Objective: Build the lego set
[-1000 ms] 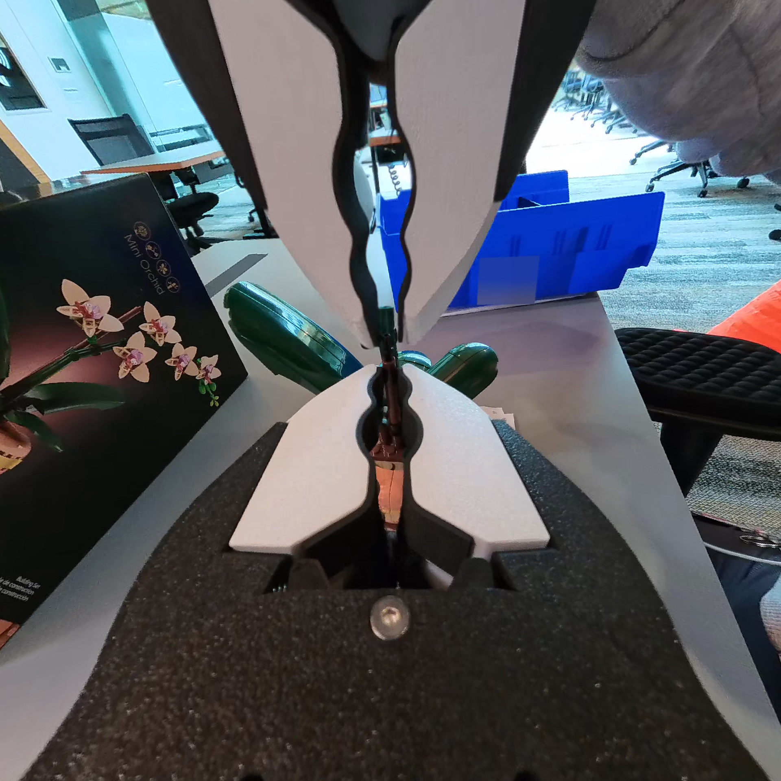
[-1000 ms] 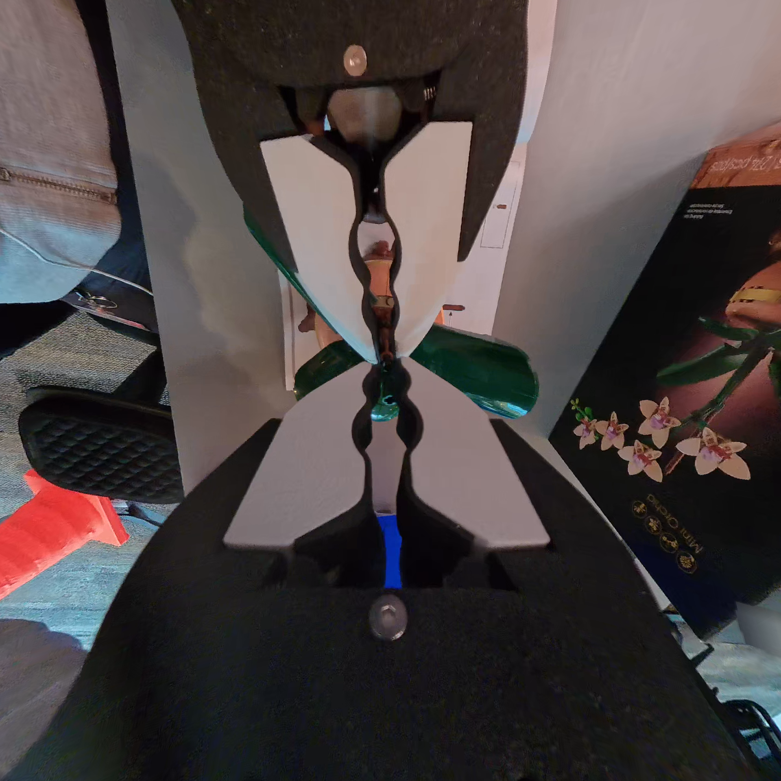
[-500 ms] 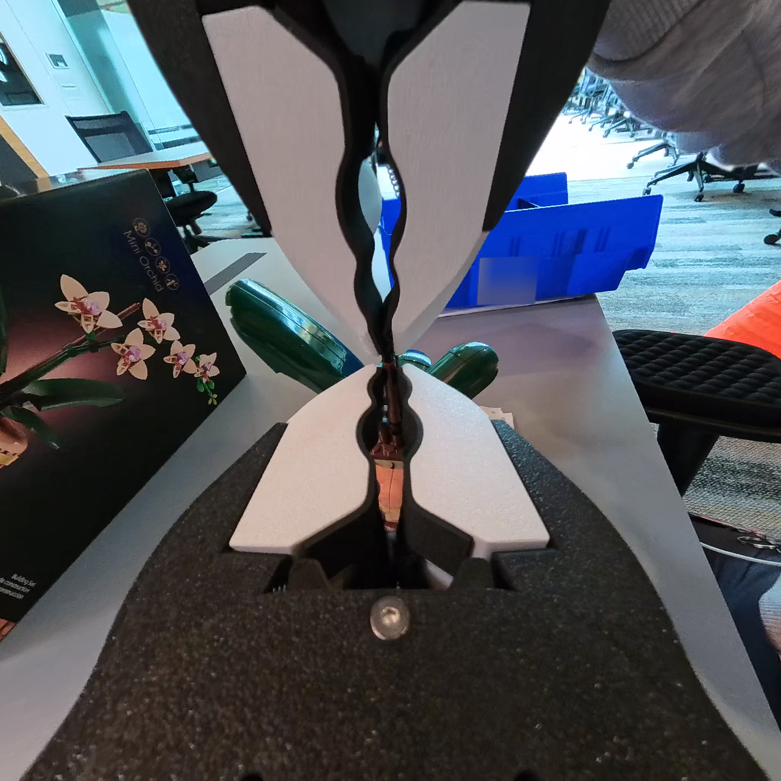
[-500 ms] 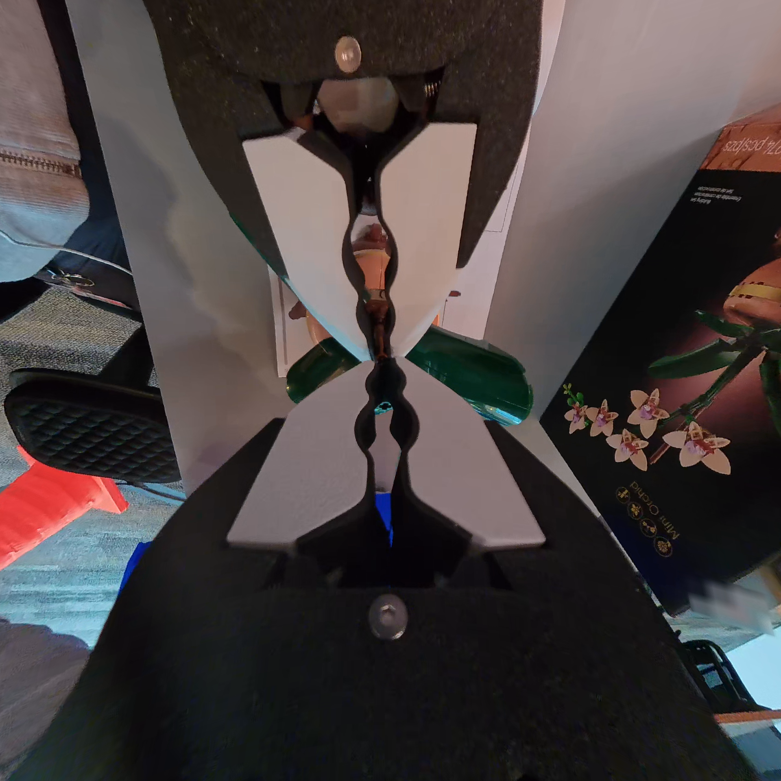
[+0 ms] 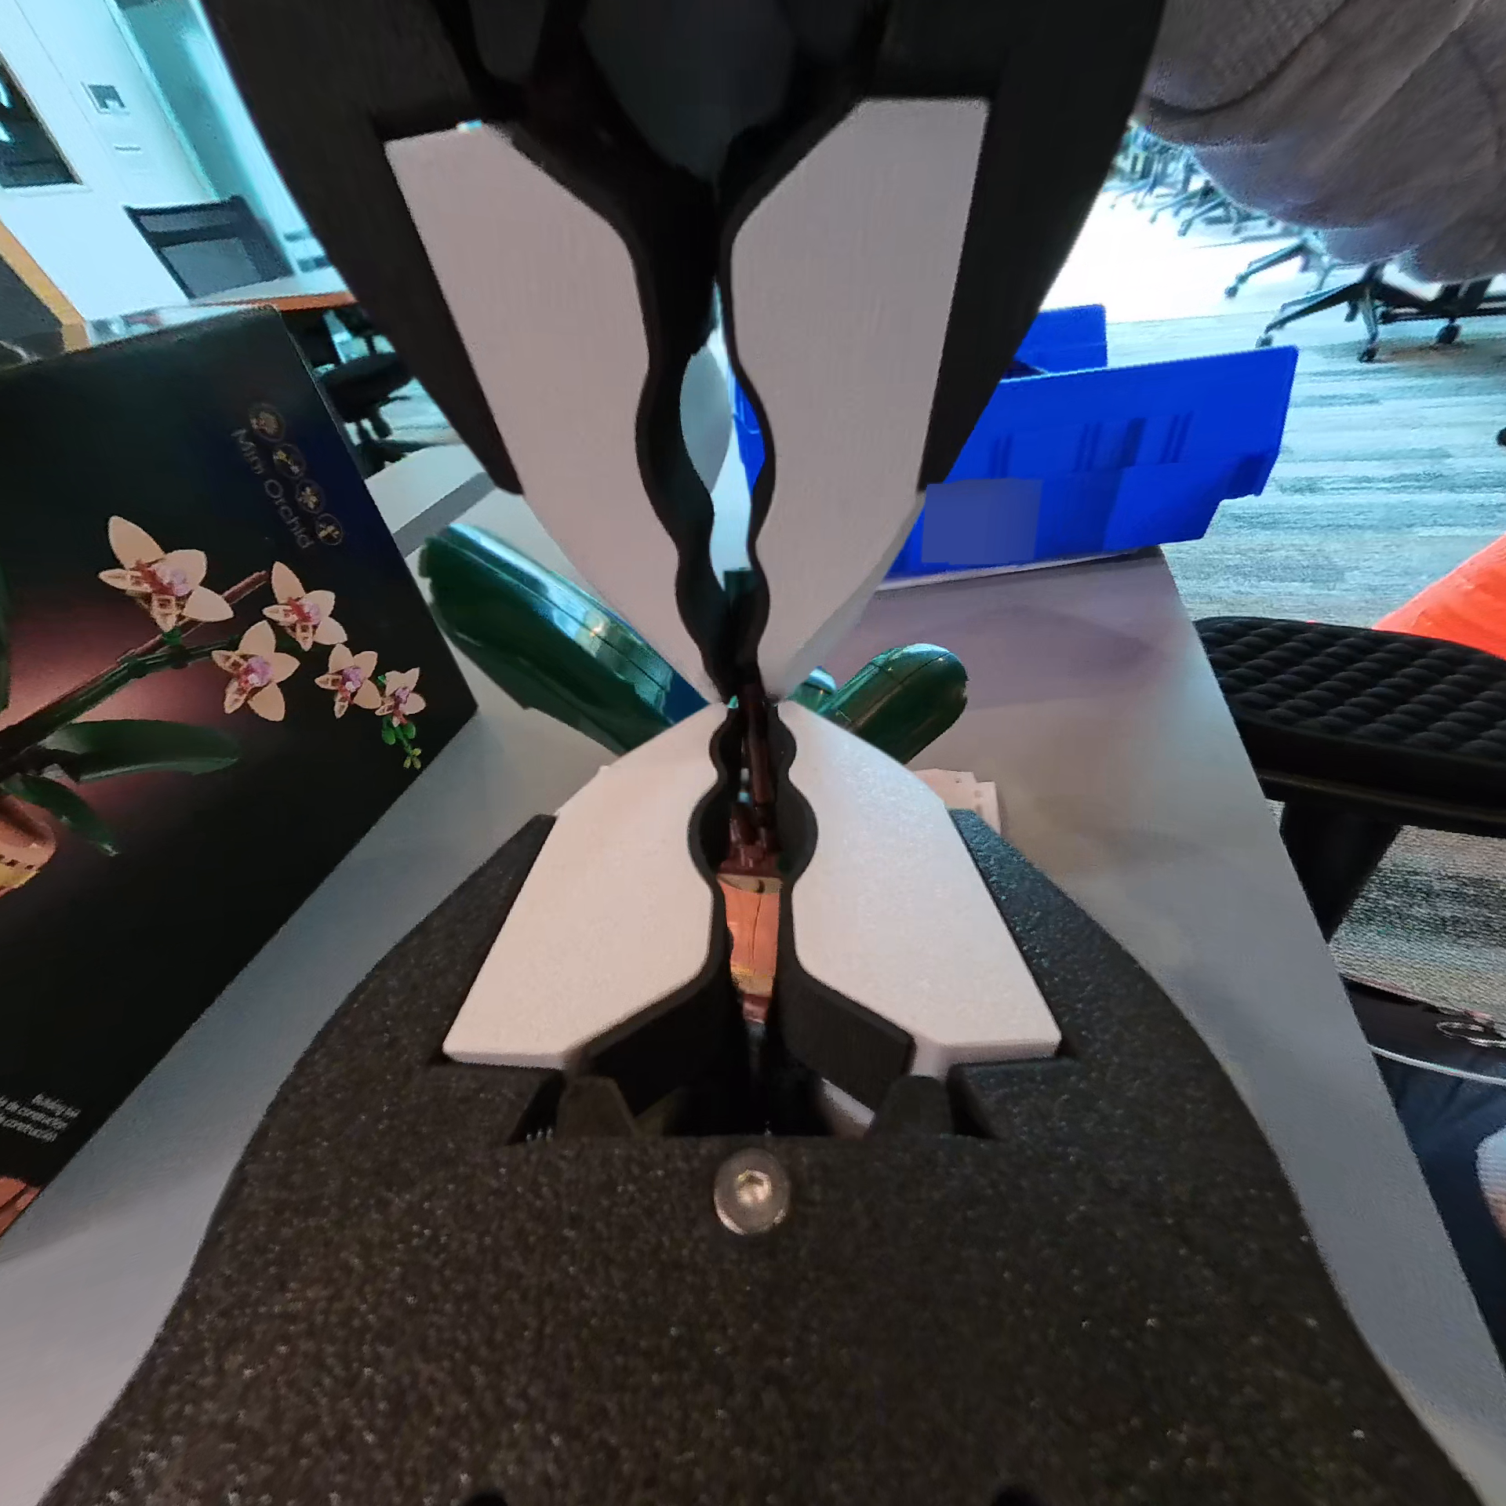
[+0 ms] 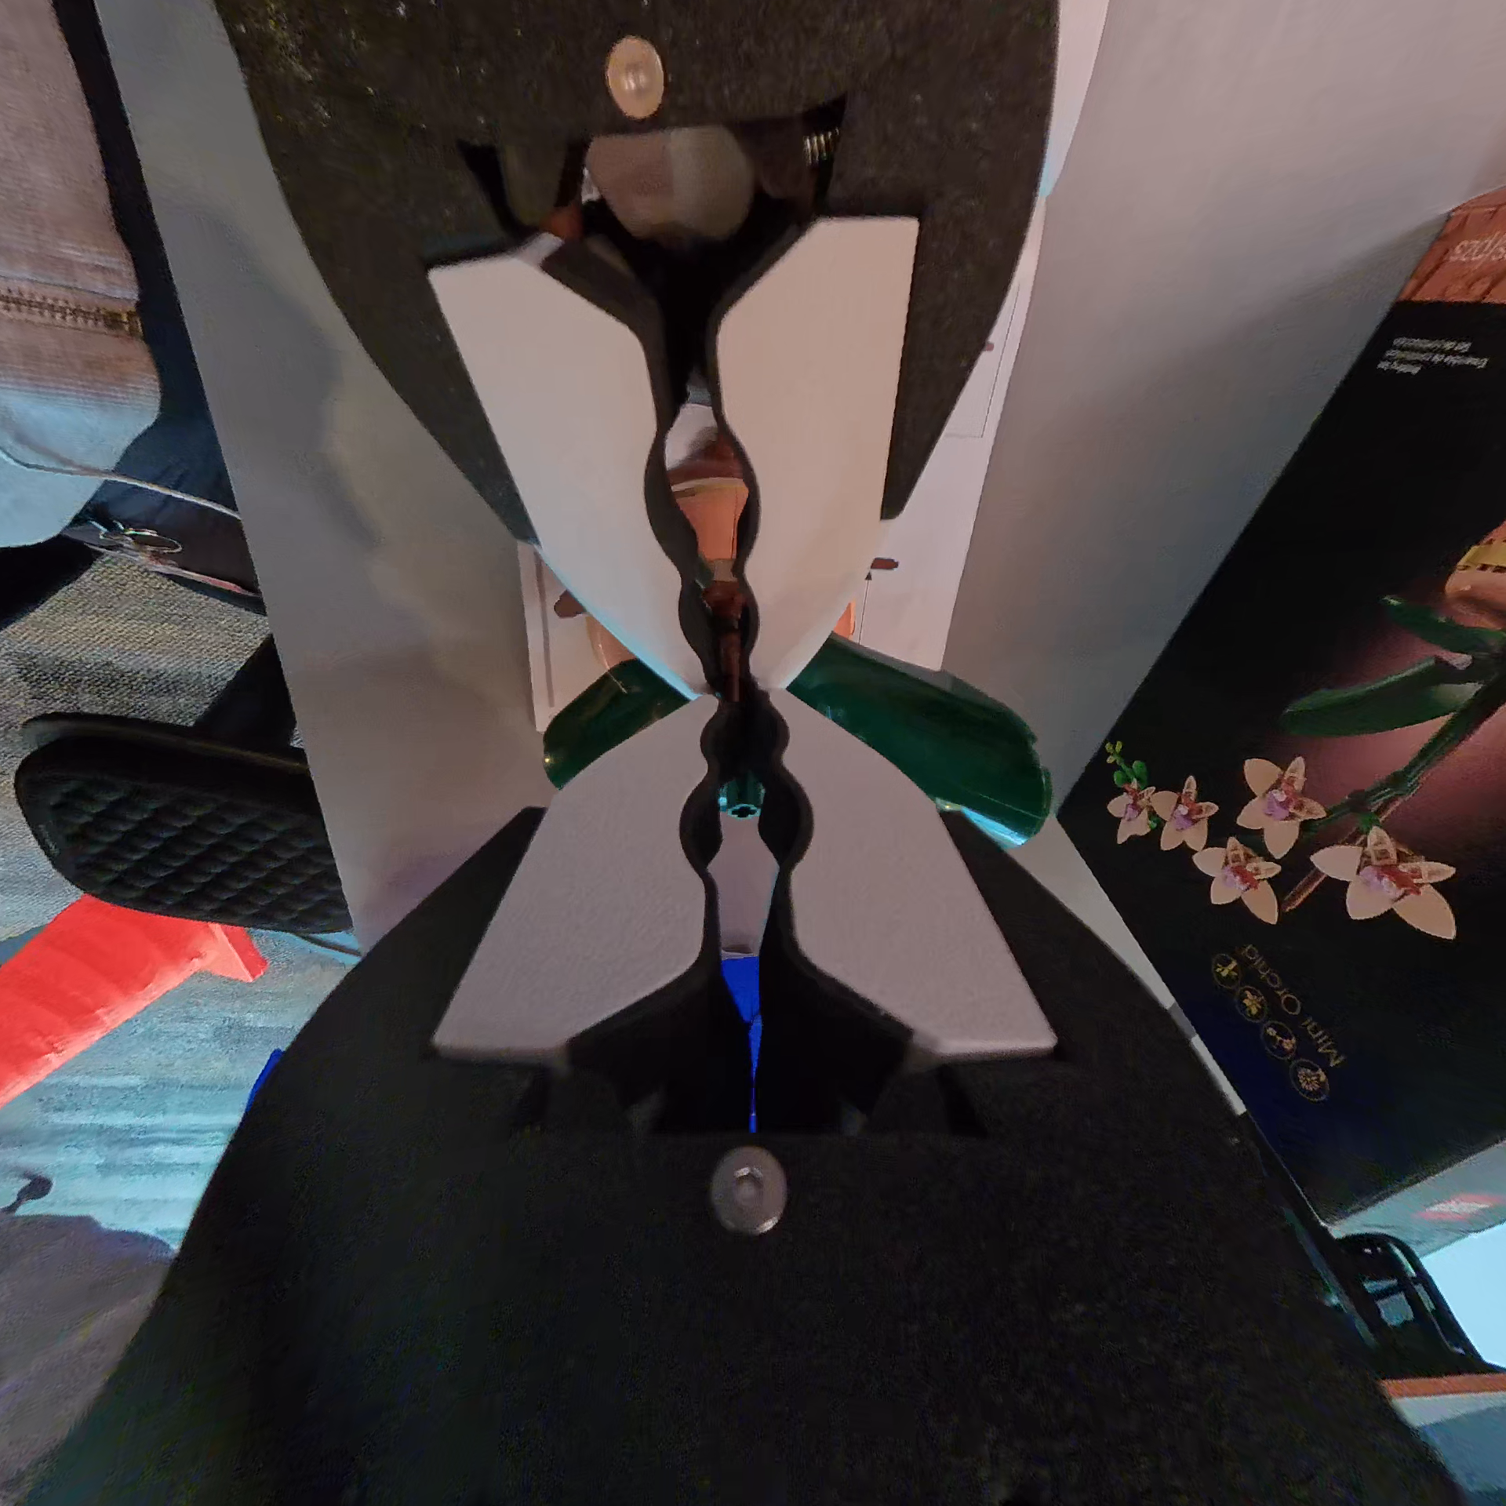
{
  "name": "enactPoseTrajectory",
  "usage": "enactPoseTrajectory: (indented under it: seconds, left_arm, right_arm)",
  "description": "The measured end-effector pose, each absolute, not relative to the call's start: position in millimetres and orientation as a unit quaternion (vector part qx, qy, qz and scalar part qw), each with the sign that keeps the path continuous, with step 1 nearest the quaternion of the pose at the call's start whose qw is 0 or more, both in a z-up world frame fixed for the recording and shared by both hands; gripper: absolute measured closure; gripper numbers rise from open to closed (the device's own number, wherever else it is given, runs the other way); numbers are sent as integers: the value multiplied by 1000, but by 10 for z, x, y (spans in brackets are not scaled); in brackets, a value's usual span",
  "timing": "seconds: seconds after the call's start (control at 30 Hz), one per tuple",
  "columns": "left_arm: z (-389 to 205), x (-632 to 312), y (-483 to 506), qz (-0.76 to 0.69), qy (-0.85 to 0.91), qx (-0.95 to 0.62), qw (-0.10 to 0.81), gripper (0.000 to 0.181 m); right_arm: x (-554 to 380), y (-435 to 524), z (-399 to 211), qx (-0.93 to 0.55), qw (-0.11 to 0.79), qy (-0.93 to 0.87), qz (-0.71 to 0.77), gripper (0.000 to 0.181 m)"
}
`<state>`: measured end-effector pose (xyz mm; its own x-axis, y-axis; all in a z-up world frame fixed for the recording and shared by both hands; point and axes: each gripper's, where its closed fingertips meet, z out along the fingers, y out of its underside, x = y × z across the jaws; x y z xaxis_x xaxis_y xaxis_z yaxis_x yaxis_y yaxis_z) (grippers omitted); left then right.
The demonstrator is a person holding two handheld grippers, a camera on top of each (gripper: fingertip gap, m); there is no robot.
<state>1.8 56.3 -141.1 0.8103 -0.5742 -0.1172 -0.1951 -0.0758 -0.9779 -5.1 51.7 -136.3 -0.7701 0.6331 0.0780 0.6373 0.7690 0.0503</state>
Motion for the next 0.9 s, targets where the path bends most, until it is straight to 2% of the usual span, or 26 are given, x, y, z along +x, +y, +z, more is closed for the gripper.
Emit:
enactPoseTrajectory:
  seconds: [0.1,0.2,0.23,0.33,0.57,0.9]
  left_arm:
    - [-1400,-6,558,-157,266,-718,624,177]
    - [-1400,7,549,-163,268,-717,623,177]
    - [-1400,16,548,-158,271,-717,623,177]
    - [-1400,19,542,-152,274,-716,624,177]
    - [-1399,16,538,-150,274,-716,625,177]
    - [-1400,33,546,-158,270,-716,623,177]
  right_arm:
    - [-87,483,-1318,-343,45,-938,-13,174]
    - [-129,403,-1202,-348,57,-935,33,156]
    - [-131,411,-1153,-345,64,-936,36,155]
    - [-68,411,-1095,-327,61,-942,45,173]
    - [-65,451,-1183,-330,58,-941,42,181]
    - [-61,455,-1202,-326,51,-944,4,181]
